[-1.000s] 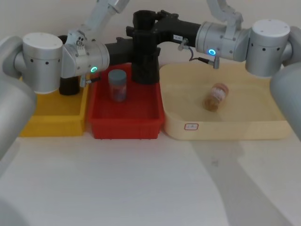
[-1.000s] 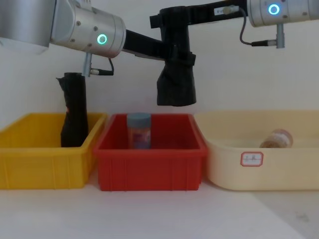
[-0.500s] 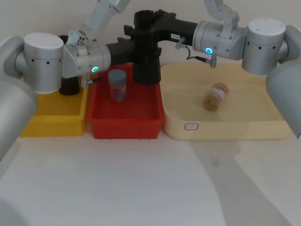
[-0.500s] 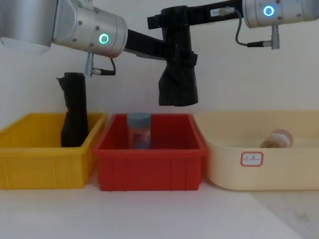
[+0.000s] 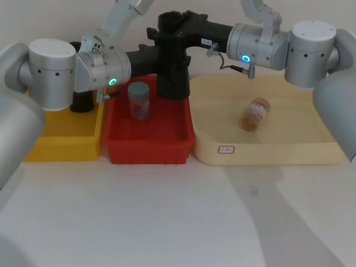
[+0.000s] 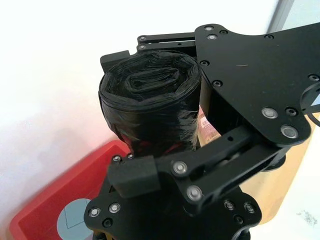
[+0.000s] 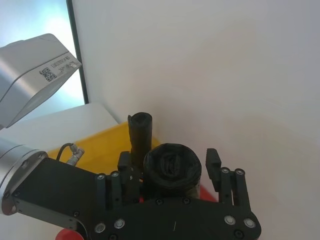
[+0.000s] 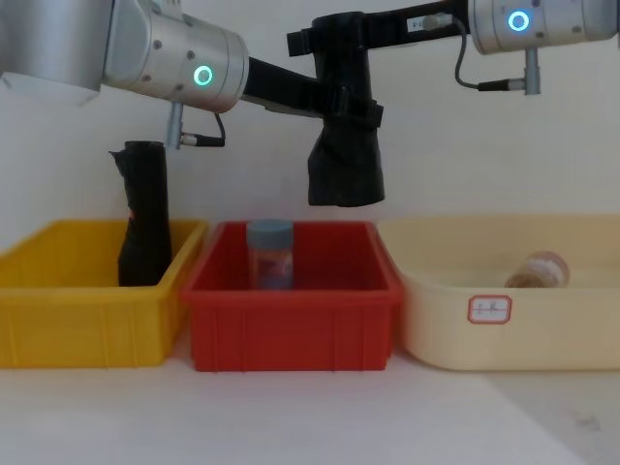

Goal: Pick up the garbage bag with the one hand and transfer it to the other hand.

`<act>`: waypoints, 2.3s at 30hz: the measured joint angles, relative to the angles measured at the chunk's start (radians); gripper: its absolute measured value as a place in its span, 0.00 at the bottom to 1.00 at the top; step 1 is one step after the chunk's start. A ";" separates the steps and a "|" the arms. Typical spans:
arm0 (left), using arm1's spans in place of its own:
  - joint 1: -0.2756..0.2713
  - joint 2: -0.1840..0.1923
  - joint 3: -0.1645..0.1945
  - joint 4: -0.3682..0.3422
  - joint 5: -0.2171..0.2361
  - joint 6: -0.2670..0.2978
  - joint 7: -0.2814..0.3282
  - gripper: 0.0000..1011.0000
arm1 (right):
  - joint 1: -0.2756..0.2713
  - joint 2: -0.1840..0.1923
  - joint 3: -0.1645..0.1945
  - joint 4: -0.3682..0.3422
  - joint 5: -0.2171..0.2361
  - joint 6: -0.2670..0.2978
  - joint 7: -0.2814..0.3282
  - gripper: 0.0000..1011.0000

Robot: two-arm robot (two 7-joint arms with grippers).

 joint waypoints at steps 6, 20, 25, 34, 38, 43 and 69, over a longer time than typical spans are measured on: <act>0.000 -0.001 0.000 0.001 -0.001 0.000 0.002 0.48 | 0.001 -0.001 -0.001 0.002 0.001 -0.001 -0.001 0.78; 0.000 -0.001 0.000 0.001 -0.002 0.000 0.003 0.48 | 0.003 -0.002 -0.002 0.005 0.002 -0.002 -0.003 0.46; 0.000 -0.001 0.000 0.001 -0.002 0.000 0.004 0.48 | 0.003 -0.002 -0.002 0.006 0.002 -0.002 -0.004 0.46; 0.000 -0.001 0.000 0.001 -0.001 0.000 0.004 0.48 | 0.003 -0.002 -0.002 0.007 0.002 -0.002 -0.004 0.46; 0.000 -0.001 0.000 0.001 -0.001 0.000 0.004 0.48 | 0.003 -0.002 -0.002 0.007 0.002 -0.002 -0.004 0.46; 0.000 -0.001 0.000 0.001 -0.001 0.000 0.004 0.48 | 0.003 -0.002 -0.002 0.007 0.001 -0.002 -0.004 0.46; 0.000 -0.001 0.000 0.001 -0.001 0.000 0.004 0.99 | -0.009 0.003 0.001 -0.018 -0.003 0.002 -0.053 0.46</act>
